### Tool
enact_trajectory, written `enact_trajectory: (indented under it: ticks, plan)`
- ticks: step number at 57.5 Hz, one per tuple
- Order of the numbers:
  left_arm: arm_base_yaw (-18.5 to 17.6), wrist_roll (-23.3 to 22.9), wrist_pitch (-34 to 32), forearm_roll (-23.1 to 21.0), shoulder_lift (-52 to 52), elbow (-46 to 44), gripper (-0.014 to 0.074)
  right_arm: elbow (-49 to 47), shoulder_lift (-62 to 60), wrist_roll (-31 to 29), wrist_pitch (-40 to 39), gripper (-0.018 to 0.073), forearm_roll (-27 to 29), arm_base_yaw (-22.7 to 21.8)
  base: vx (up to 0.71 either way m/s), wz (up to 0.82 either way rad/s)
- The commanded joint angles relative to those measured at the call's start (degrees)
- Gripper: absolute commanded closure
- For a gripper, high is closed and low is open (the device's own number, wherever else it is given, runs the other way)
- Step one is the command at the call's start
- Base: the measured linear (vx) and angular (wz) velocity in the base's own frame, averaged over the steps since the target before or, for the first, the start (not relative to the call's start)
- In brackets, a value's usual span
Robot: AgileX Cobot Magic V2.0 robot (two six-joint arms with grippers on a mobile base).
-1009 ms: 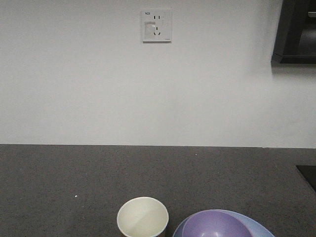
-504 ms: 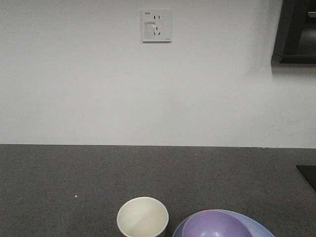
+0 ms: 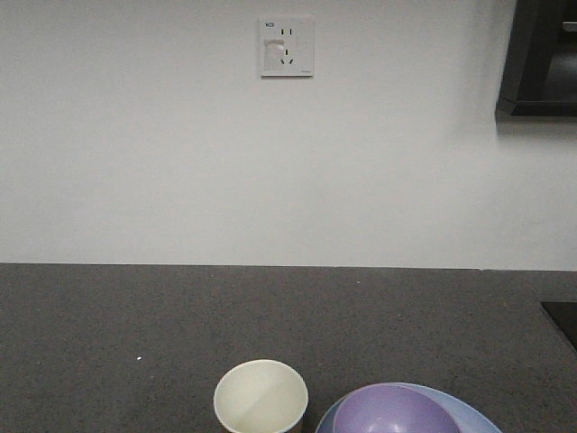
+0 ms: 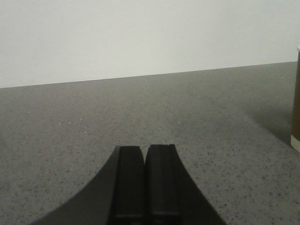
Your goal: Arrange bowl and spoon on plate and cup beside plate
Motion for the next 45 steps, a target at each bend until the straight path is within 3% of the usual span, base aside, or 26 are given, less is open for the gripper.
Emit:
enact_trajectory:
  ticks: [1, 45]
  plan:
    - [0.11, -0.03, -4.06, -0.10, -0.92, -1.44, 0.0599, 0.31, -0.42, 0.35, -6.43, 0.0568, -3.29, -0.23, 0.00, 0.00]
    - [0.11, -0.03, -4.06, -0.10, -0.92, -1.44, 0.0599, 0.31, -0.42, 0.35, -6.76, 0.0568, -3.30, -0.23, 0.00, 0.00]
